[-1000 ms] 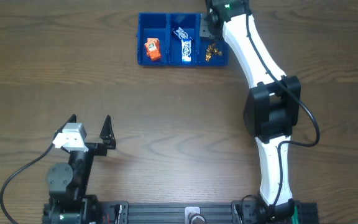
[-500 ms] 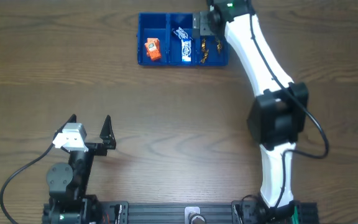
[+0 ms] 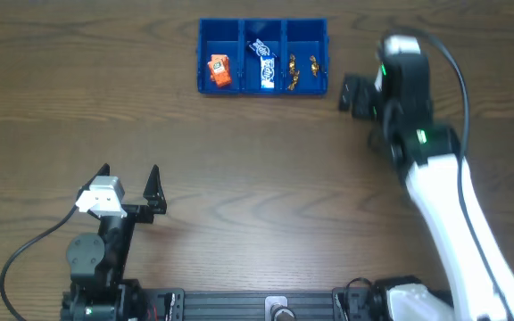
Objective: Sort Candies Into Trays
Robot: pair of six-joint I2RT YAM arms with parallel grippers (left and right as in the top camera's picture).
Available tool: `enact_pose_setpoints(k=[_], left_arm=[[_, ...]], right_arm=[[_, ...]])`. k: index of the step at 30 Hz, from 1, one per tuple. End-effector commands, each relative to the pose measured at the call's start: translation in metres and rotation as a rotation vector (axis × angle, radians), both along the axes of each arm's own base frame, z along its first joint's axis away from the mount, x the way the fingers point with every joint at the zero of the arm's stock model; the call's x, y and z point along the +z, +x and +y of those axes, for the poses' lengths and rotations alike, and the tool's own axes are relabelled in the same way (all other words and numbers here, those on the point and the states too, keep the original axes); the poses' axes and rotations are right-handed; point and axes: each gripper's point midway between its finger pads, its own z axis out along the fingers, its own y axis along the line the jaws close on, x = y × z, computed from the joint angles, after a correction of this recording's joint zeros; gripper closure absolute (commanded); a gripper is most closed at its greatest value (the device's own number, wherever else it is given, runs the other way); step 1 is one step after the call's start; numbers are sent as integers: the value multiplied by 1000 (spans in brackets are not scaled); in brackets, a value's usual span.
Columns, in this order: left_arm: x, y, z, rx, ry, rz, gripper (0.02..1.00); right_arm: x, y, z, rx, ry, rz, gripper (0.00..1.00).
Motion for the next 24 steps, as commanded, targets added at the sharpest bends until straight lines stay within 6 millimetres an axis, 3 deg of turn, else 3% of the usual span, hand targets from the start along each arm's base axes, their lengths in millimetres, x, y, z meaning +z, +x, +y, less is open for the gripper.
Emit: enact_pose_setpoints(k=[1, 9, 17, 24], left_arm=[[-17, -1, -2, -17, 1, 44, 20], [-17, -1, -2, -17, 1, 44, 20], [-17, -1, -2, -17, 1, 44, 20], [-17, -1, -2, -17, 1, 44, 23]], right_arm=[[-9, -57, -21, -29, 0, -120, 3], [-44, -116, -33, -52, 17, -310, 3], [-95, -132, -25, 46, -33, -354, 3], [-70, -130, -14, 136, -77, -514, 3]])
